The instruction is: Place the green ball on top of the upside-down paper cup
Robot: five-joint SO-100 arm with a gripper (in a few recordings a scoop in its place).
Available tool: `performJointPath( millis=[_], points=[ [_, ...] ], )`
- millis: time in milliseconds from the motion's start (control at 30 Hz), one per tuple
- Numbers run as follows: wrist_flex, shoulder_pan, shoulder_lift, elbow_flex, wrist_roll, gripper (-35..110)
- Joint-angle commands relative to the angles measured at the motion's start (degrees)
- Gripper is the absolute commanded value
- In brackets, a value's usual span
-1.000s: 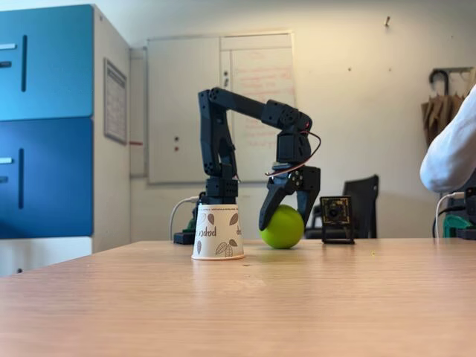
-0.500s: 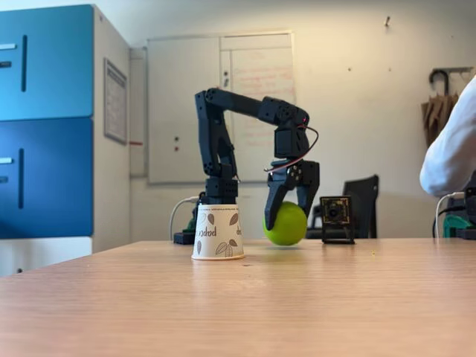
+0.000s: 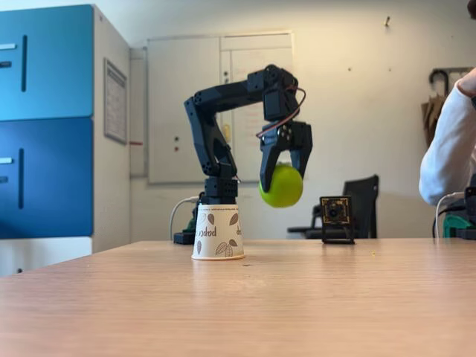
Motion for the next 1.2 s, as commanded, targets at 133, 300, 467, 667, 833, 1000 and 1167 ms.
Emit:
performJointPath(
  millis=[133, 300, 467, 667, 833, 1000, 1167],
  points=[
    [2.5, 6.3, 2.9, -9.2, -5.4, 21],
    [1.6, 12.7, 2.7, -14.8, -13.7, 21],
    [0.2, 18.7, 2.1, -17.4, -22.1, 22],
    [0.2, 24.4, 2.8, -17.4, -27.2, 23],
    [0.1, 28.6, 4.0, -15.6, -30.1, 24],
    [-3.2, 33.0, 6.6, -9.5, -32.2, 25],
    [-7.1, 36.3, 8.9, -2.5, -32.5, 25]
  ],
)
